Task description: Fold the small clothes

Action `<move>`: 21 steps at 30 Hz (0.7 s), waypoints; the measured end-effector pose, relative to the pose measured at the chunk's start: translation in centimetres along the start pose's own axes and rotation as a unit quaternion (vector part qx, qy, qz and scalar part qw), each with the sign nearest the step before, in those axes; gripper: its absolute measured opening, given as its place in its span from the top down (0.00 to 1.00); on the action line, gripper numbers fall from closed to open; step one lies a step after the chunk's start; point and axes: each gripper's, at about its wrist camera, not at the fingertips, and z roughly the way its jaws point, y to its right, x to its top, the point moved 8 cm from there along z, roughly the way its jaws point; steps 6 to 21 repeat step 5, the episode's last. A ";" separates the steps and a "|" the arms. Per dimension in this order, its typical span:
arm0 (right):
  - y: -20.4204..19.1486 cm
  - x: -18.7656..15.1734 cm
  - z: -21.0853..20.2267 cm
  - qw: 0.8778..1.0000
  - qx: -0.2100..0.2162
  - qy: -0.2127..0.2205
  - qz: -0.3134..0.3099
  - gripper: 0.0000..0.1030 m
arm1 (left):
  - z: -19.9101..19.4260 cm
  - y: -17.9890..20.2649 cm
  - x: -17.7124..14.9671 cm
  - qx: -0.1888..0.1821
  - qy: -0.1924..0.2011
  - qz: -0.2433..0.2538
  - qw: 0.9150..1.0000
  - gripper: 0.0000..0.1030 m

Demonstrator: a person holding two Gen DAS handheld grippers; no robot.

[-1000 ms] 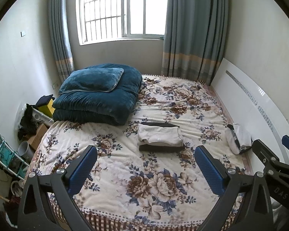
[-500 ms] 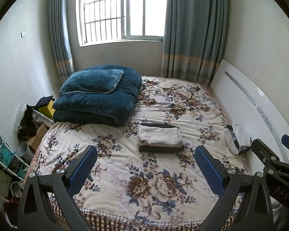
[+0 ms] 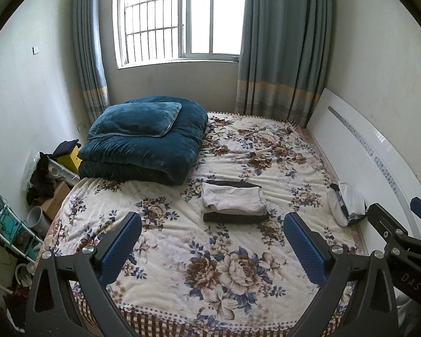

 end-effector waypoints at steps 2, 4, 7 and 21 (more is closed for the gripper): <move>0.0 0.0 -0.1 1.000 -0.001 0.001 0.000 0.00 | 0.0 0.0 0.0 0.001 0.000 0.001 1.000 0.00; 0.0 -0.1 0.0 1.000 -0.001 0.000 0.001 0.00 | -0.1 -0.1 0.0 0.002 0.000 0.001 1.000 0.00; 0.0 -0.1 -0.1 1.000 -0.001 0.001 0.001 0.00 | -0.1 0.0 0.0 0.000 0.001 0.001 1.000 0.00; 0.0 -0.1 -0.1 1.000 -0.001 0.001 0.001 0.00 | -0.1 0.0 0.0 0.000 0.001 0.001 1.000 0.00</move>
